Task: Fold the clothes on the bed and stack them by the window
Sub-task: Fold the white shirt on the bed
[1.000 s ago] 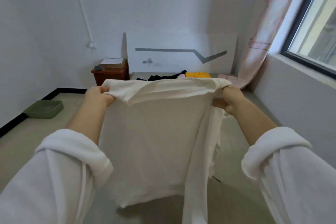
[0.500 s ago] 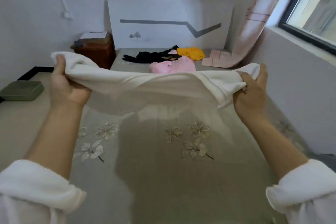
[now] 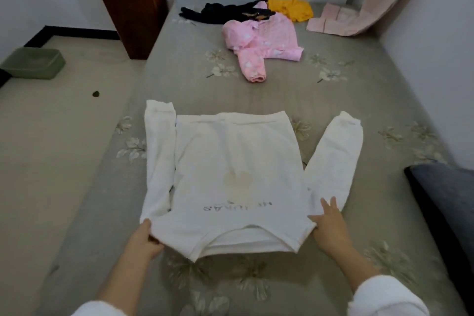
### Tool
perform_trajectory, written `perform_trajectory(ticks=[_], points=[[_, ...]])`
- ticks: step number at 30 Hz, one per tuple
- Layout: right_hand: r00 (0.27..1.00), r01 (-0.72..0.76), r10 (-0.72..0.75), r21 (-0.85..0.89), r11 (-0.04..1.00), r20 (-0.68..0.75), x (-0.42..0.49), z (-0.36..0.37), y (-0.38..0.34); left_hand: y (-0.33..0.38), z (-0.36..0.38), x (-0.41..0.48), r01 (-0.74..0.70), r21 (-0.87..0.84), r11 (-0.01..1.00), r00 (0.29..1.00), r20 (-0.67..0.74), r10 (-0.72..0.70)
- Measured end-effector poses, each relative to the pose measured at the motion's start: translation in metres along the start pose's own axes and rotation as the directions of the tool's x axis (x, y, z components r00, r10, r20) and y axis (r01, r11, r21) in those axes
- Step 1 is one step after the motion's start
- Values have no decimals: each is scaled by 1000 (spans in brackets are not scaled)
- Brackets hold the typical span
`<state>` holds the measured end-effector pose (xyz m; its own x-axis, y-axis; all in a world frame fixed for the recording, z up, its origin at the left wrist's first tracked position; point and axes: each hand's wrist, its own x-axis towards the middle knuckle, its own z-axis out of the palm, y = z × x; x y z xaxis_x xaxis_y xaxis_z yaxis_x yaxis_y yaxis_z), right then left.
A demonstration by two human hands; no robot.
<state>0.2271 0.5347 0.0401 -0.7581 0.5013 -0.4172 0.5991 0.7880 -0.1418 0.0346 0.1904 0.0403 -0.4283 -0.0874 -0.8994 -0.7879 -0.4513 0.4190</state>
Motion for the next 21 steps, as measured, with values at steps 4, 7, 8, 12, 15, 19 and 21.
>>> perform_trajectory(ticks=[4,7,8,12,15,19,21], points=[[979,46,-1,-219,975,202,-22,42,6,-21,-29,20,-11,130,991,993,-116,26],[964,112,-25,-318,941,265,-28,63,9,-37,-53,35,2,224,975,976,-211,46],[958,126,-25,-342,931,286,-30,68,8,-43,-60,41,13,251,968,973,-225,45],[908,167,12,-388,906,419,-33,99,5,-67,-81,72,107,405,908,949,-315,29],[867,116,51,-300,947,495,-33,126,3,-85,-85,94,132,678,723,864,-436,251],[858,101,-24,-122,987,513,-28,158,-11,-111,-62,85,-213,963,168,821,83,564],[816,107,-30,-100,989,577,-26,168,-18,-128,-52,84,-366,916,-161,798,398,452]])
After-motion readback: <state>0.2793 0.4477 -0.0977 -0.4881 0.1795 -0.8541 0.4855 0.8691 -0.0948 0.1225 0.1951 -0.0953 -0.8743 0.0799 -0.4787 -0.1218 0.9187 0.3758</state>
